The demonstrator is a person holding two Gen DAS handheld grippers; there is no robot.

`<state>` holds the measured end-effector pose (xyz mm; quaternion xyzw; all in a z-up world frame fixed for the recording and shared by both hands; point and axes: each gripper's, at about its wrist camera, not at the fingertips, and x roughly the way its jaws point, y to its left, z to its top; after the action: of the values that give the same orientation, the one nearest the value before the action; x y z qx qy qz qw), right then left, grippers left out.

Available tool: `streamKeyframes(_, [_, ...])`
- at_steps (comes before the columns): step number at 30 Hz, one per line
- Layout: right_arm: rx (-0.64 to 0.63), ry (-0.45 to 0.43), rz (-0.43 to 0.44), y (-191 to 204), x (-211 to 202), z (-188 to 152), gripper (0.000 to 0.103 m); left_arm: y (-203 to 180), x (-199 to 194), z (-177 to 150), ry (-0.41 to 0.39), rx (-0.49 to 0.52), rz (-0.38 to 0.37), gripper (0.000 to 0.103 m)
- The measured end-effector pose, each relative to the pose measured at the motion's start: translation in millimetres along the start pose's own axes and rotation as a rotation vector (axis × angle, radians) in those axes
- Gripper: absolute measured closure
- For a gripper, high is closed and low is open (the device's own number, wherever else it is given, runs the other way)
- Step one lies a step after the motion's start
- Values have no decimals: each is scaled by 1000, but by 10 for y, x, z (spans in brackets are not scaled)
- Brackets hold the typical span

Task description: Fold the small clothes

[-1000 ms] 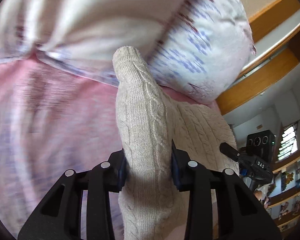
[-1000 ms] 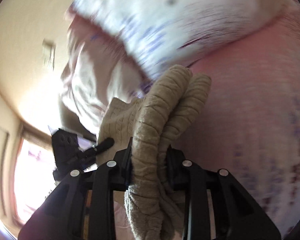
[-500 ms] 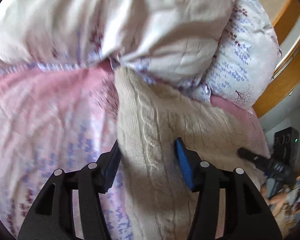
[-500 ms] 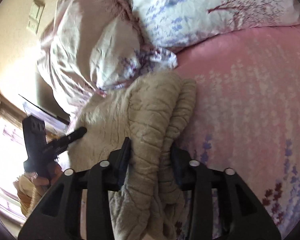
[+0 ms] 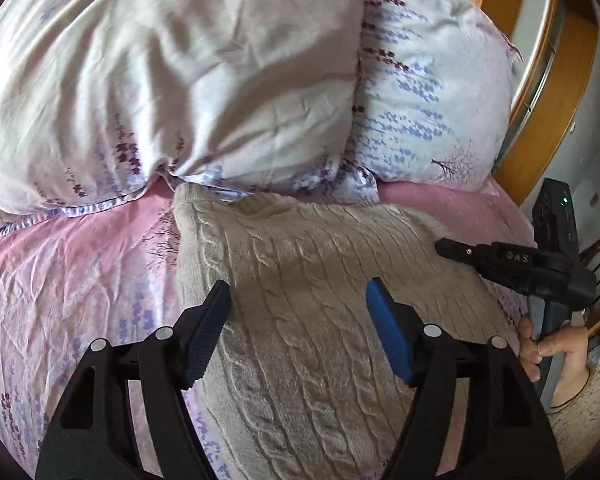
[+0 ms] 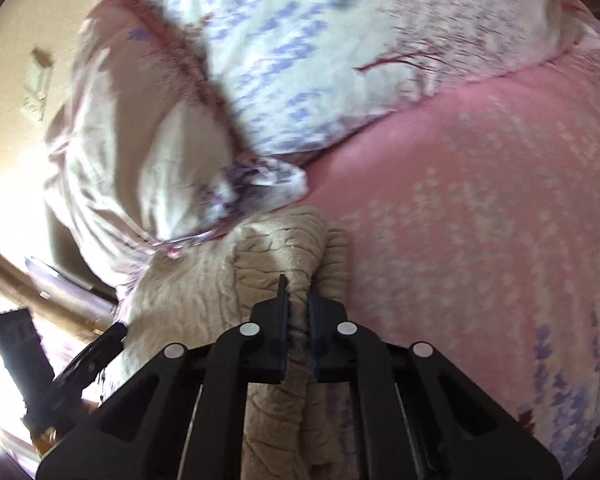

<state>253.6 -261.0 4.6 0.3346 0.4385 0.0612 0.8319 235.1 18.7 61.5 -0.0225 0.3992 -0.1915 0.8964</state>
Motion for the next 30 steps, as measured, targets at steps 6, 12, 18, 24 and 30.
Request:
streamKeyframes(6, [25,57,69,2,-44,-28,81,-28,-45,-73,9,5,2,26])
streamKeyframes(12, [-21,83,159,-18,-540,-464,59,-6,-314,-322,29,-1,48,26])
streamKeyframes(18, [-118,82,50,52,-543,-802,88,-84,-206,-576,102,10,113,26])
streamKeyframes(24, [-70,44,3,-62,-551,-827,91,-158,-167,-657,91,19,189,25])
streamKeyframes(30, [-60,14,-29,-8,-618,-881,82,-202,-318,-764,48,37,287,18])
